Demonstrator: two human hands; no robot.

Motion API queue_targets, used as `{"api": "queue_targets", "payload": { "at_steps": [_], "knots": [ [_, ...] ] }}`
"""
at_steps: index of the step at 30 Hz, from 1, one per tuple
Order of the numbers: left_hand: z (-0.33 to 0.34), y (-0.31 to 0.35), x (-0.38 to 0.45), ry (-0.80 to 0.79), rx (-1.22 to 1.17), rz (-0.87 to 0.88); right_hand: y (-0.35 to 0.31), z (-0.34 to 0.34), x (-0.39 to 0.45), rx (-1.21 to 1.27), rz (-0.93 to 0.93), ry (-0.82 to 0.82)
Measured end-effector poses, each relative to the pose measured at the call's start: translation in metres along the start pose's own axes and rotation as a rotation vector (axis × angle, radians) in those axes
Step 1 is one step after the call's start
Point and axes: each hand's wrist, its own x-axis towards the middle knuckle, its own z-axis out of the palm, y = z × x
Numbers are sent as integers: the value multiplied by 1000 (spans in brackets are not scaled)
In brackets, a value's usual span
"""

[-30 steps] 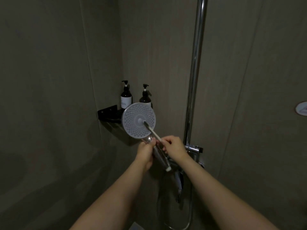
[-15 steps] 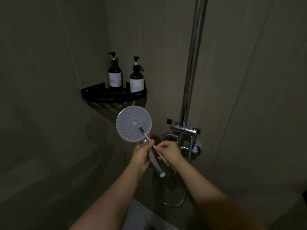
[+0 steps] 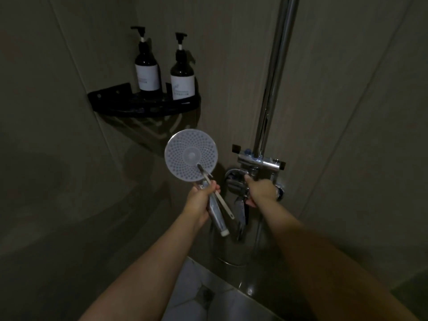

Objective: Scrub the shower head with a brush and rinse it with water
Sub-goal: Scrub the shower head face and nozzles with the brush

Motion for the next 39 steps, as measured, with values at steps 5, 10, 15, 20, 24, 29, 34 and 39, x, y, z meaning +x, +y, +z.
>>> {"api": "queue_targets", "payload": {
  "at_steps": [5,10,15,20,24,29,34,39],
  "knots": [
    [-5,-6,2,2,43,-17,4,4,7,851,299,-393],
    [-5,-8,6,-6,69,-8,9,4,11,1283,360,-439],
    [-4,-11,14,-30,57,-31,2,8,20,963,349,-419],
    [4,-21,22,-14,91,-35,-1,13,15,807,306,-329],
    [5,-32,21,-35,106,-41,15,8,22,999,334,-469],
    [3,-34,24,-88,119,-21,22,6,42,1087,412,-666],
    [3,-25,32,-57,116,6,14,12,50,980,436,-707],
    [7,-25,40,-62,118,-3,5,13,39,614,329,-517]
  ]
}}
